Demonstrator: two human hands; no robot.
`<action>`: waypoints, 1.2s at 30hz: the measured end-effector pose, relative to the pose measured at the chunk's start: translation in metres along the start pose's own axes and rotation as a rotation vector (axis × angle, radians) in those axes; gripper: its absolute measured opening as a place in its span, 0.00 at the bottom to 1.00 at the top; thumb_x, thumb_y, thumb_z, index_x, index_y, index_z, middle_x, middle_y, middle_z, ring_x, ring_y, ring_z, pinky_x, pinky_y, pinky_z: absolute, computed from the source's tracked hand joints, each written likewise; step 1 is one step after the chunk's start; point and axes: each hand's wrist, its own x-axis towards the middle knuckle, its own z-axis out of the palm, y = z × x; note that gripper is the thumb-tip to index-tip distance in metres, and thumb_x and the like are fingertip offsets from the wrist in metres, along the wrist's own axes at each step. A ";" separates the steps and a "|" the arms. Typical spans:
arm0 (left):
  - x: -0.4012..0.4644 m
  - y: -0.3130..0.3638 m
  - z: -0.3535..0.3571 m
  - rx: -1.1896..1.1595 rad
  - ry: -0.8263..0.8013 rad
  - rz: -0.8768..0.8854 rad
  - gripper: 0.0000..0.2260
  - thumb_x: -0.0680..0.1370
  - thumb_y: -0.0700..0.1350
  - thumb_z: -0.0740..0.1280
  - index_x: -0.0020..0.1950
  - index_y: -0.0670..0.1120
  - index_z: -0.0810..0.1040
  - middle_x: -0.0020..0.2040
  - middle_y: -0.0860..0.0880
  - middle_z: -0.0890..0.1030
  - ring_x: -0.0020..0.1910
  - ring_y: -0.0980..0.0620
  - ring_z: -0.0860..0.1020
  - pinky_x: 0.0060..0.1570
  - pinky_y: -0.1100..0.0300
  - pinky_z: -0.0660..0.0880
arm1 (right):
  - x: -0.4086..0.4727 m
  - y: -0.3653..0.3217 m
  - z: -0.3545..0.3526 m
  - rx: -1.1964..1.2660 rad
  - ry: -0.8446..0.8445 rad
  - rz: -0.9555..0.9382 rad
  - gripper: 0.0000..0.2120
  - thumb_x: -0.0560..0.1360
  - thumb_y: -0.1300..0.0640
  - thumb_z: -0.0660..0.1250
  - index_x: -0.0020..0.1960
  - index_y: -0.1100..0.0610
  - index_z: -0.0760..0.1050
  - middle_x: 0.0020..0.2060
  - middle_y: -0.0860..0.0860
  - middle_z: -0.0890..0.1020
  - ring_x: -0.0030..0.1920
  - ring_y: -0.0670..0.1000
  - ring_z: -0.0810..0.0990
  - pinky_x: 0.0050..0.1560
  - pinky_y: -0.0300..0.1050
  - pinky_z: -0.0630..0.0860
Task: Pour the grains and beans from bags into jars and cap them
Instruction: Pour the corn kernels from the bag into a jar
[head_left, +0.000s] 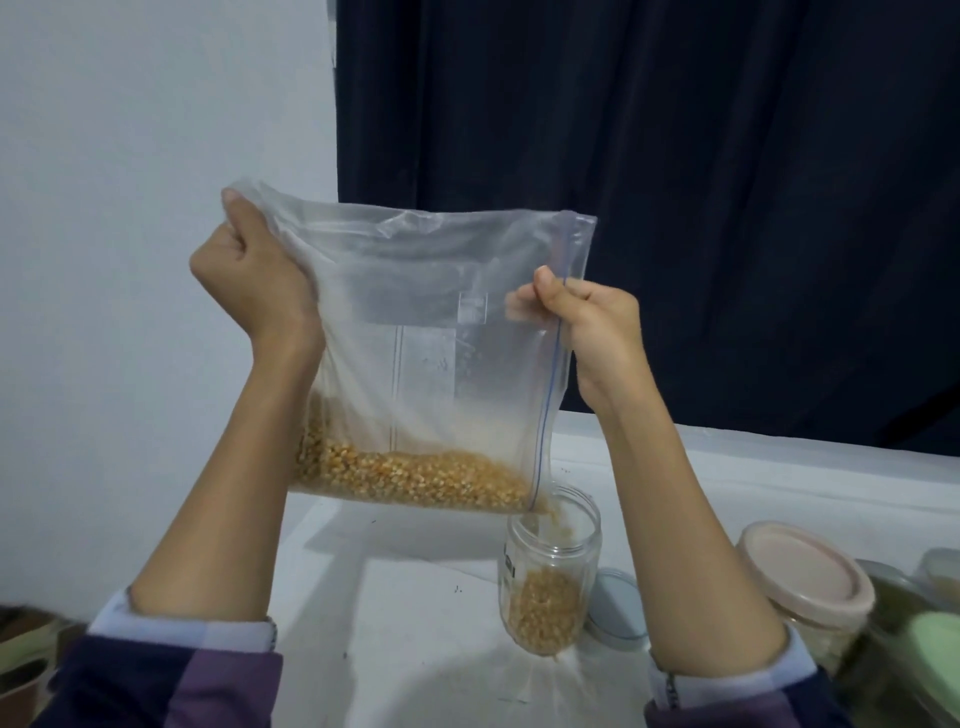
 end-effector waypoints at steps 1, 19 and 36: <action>0.001 -0.001 0.000 0.005 0.004 -0.005 0.24 0.81 0.43 0.58 0.28 0.50 0.53 0.19 0.58 0.55 0.23 0.59 0.54 0.27 0.64 0.53 | 0.000 0.000 0.002 -0.002 -0.022 0.004 0.09 0.76 0.59 0.68 0.39 0.60 0.82 0.35 0.52 0.85 0.41 0.51 0.85 0.62 0.47 0.76; 0.009 -0.002 0.000 0.014 -0.011 -0.009 0.25 0.80 0.47 0.59 0.24 0.52 0.55 0.22 0.58 0.57 0.27 0.51 0.59 0.28 0.53 0.56 | -0.001 0.000 0.001 0.003 0.027 -0.019 0.09 0.76 0.59 0.68 0.39 0.60 0.82 0.35 0.51 0.85 0.40 0.49 0.85 0.59 0.43 0.76; -0.004 -0.004 0.002 0.026 -0.035 -0.034 0.23 0.81 0.44 0.58 0.28 0.51 0.54 0.20 0.58 0.56 0.25 0.58 0.55 0.28 0.59 0.54 | -0.002 0.005 -0.003 -0.028 0.052 0.002 0.09 0.76 0.59 0.68 0.39 0.60 0.82 0.35 0.51 0.85 0.40 0.49 0.85 0.57 0.43 0.77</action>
